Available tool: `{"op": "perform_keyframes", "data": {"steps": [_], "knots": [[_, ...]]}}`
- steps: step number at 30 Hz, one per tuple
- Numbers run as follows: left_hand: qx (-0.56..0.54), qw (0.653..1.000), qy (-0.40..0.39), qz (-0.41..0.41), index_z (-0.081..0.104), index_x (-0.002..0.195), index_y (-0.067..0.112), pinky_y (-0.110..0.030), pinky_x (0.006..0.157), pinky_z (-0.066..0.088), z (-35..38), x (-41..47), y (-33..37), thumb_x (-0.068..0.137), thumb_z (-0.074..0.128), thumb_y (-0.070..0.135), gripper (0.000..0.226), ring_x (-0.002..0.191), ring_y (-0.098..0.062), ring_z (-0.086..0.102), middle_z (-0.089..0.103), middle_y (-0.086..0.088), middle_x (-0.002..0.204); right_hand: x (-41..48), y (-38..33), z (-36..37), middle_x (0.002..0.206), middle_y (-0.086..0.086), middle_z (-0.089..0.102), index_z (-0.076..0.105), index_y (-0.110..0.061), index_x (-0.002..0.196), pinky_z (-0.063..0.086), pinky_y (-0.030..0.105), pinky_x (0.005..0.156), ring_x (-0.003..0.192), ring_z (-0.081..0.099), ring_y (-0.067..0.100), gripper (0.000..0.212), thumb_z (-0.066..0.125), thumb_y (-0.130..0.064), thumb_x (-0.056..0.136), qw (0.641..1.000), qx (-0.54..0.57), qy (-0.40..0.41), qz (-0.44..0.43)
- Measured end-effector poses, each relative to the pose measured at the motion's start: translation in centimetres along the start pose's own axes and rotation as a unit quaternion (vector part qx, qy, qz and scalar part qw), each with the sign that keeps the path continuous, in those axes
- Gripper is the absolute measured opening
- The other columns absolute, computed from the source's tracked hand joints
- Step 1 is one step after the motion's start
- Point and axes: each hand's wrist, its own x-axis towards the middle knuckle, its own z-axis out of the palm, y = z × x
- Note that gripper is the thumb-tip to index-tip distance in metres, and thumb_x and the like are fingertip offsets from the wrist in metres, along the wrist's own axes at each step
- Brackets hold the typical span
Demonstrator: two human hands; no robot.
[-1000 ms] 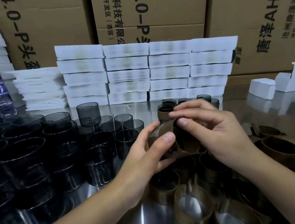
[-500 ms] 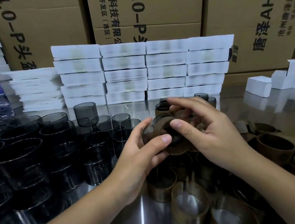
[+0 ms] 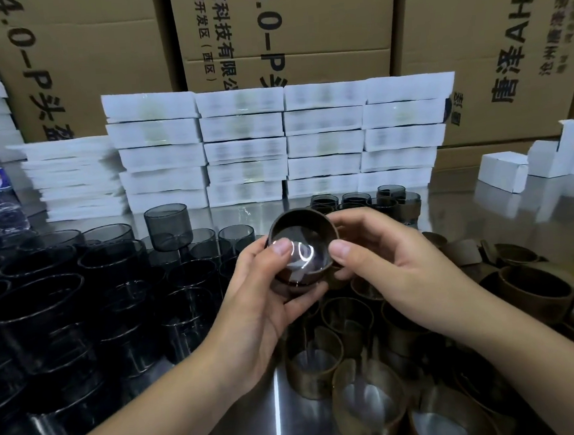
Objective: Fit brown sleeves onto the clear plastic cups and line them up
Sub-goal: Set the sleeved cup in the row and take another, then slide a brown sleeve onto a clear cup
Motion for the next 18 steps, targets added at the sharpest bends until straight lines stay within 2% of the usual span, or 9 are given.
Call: {"op": "perform_keyframes", "data": {"steps": [3, 8, 10, 15, 18], "knots": [[0.006, 1.0, -0.017, -0.006, 0.048, 0.132, 0.006, -0.033, 0.078, 0.056, -0.2, 0.02, -0.27, 0.063, 0.073, 0.042, 0.081, 0.107, -0.025, 0.067, 0.065, -0.016, 0.122, 0.09, 0.1, -0.15, 0.103, -0.015, 0.068, 0.062, -0.039, 0.104, 0.053, 0.03, 0.084, 0.095, 0.065, 0.006, 0.034, 0.057, -0.055, 0.074, 1.0, -0.005, 0.006, 0.007], [0.019, 0.999, -0.03, -0.008, 0.053, 0.13, 0.008, -0.032, 0.081, 0.056, -0.44, 0.09, -0.7, 0.066, 0.07, 0.04, 0.073, 0.11, -0.022, 0.065, 0.065, -0.014, 0.124, 0.17, 0.1, -0.14, 0.097, -0.013, 0.071, 0.065, -0.035, 0.102, 0.054, 0.03, 0.082, 0.091, 0.067, 0.005, 0.031, 0.061, -0.049, 0.074, 1.0, -0.001, 0.003, 0.019], [0.013, 0.999, -0.035, -0.012, 0.053, 0.129, 0.008, -0.033, 0.083, 0.056, -0.46, 0.07, -0.71, 0.065, 0.069, 0.038, 0.072, 0.112, -0.023, 0.065, 0.064, -0.014, 0.125, 0.13, 0.02, -0.21, 0.098, -0.013, 0.071, 0.066, -0.034, 0.102, 0.054, 0.031, 0.083, 0.091, 0.067, 0.005, 0.036, 0.061, -0.052, 0.071, 1.0, -0.005, -0.006, 0.026], [-0.019, 0.995, -0.085, -0.039, 0.062, 0.114, 0.01, -0.043, 0.099, 0.05, -0.61, 0.13, -0.62, 0.066, 0.065, 0.033, 0.053, 0.118, -0.026, 0.06, 0.063, -0.016, 0.125, 0.15, -0.23, -0.29, 0.106, -0.01, 0.07, 0.068, -0.035, 0.107, 0.052, 0.037, 0.092, 0.098, 0.065, 0.005, 0.041, 0.064, -0.053, 0.071, 0.999, -0.03, -0.008, 0.031], [-0.006, 0.994, -0.096, -0.044, 0.056, 0.123, 0.005, -0.042, 0.098, 0.051, -0.87, 0.23, -0.63, 0.064, 0.065, 0.026, 0.063, 0.116, -0.025, 0.062, 0.065, -0.015, 0.124, 0.28, -0.45, -0.45, 0.106, -0.01, 0.07, 0.07, -0.033, 0.108, 0.051, 0.039, 0.094, 0.101, 0.065, 0.005, 0.035, 0.062, -0.042, 0.075, 0.999, -0.03, 0.003, 0.03]]}}
